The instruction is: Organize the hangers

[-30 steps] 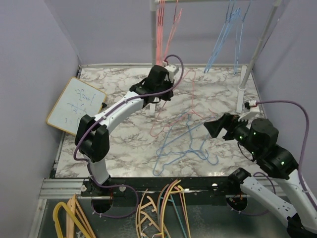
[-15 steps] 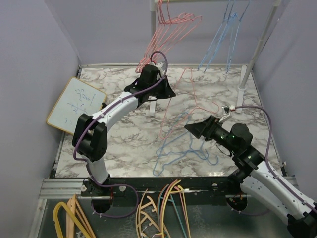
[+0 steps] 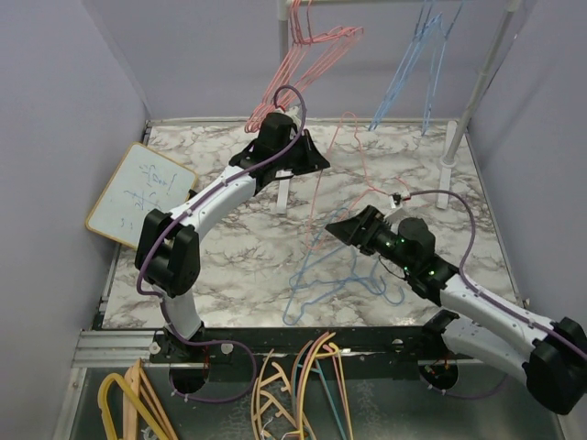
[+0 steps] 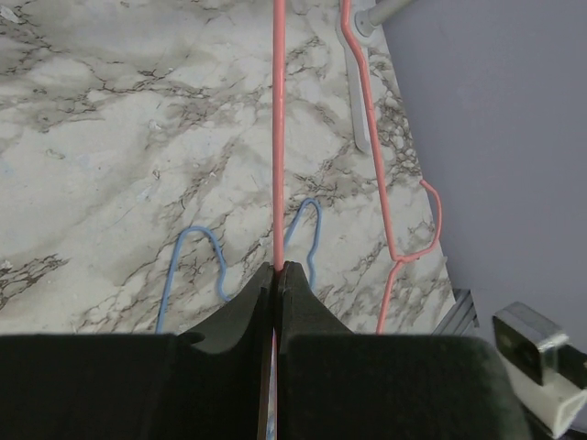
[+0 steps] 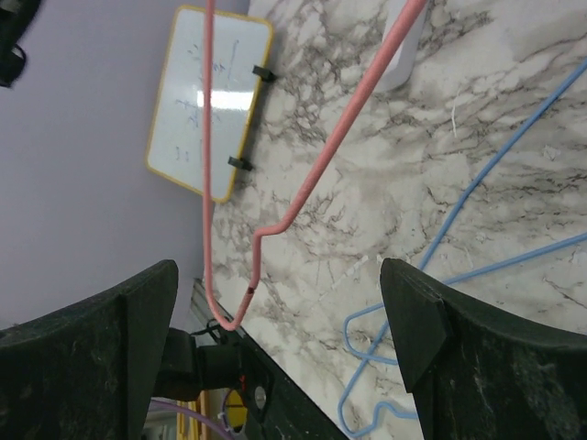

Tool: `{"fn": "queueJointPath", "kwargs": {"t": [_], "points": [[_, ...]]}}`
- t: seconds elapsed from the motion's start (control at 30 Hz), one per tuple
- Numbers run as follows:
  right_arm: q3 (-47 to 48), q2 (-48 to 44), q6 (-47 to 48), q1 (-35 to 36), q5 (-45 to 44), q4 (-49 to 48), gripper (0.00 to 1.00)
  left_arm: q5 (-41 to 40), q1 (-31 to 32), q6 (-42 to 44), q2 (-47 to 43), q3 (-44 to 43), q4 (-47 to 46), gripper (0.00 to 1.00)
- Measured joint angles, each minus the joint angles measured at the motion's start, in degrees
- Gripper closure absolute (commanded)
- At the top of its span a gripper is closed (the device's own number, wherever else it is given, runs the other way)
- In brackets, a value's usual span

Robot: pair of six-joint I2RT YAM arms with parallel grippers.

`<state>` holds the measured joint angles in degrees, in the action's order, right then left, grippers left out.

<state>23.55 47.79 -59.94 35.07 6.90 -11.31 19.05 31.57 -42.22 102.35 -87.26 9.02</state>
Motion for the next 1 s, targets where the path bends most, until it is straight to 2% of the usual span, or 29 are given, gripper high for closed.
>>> {"fn": "queueJointPath", "kwargs": {"t": [0.1,0.23,0.3,0.43,0.6,0.67,0.7,0.87,0.9,1.0], "points": [[1.0,8.1,0.0,2.9,-0.5,-3.4,0.08,0.1,0.0,-1.0,0.0,0.0,-0.4,1.0],[2.8,14.1,0.0,5.6,-1.3,-6.4,0.1,0.5,0.0,-1.6,0.0,0.0,-1.0,1.0],[3.5,15.8,0.0,5.7,-1.7,-8.3,0.15,0.7,0.0,-1.7,0.0,0.2,-1.4,1.0],[5.3,16.6,0.2,5.7,-2.7,-11.0,0.38,0.9,0.0,-1.9,0.0,2.1,-2.8,1.0],[5.8,16.5,-0.2,5.7,-3.0,-13.6,0.84,0.9,-0.1,-1.9,0.0,4.9,-4.3,1.0],[5.9,16.5,-0.3,5.7,-3.0,-14.6,0.96,0.9,-0.1,-1.8,0.0,5.5,-4.3,1.0],[5.9,16.5,-0.9,5.7,-3.0,-15.0,0.98,0.9,-0.1,-1.8,0.0,5.6,-4.4,1.0],[6.2,15.9,-1.1,5.7,-3.6,-14.1,0.99,0.9,-0.1,-0.8,-0.2,5.9,-5.2,1.0],[6.4,15.3,-0.9,5.7,-3.9,-12.8,0.99,0.8,-0.1,-0.5,-0.5,6.3,-5.4,0.96],[9.1,13.3,1.7,5.9,-4.9,-4.6,0.99,0.6,0.0,1.9,-2.0,7.6,-5.5,0.68]]}}
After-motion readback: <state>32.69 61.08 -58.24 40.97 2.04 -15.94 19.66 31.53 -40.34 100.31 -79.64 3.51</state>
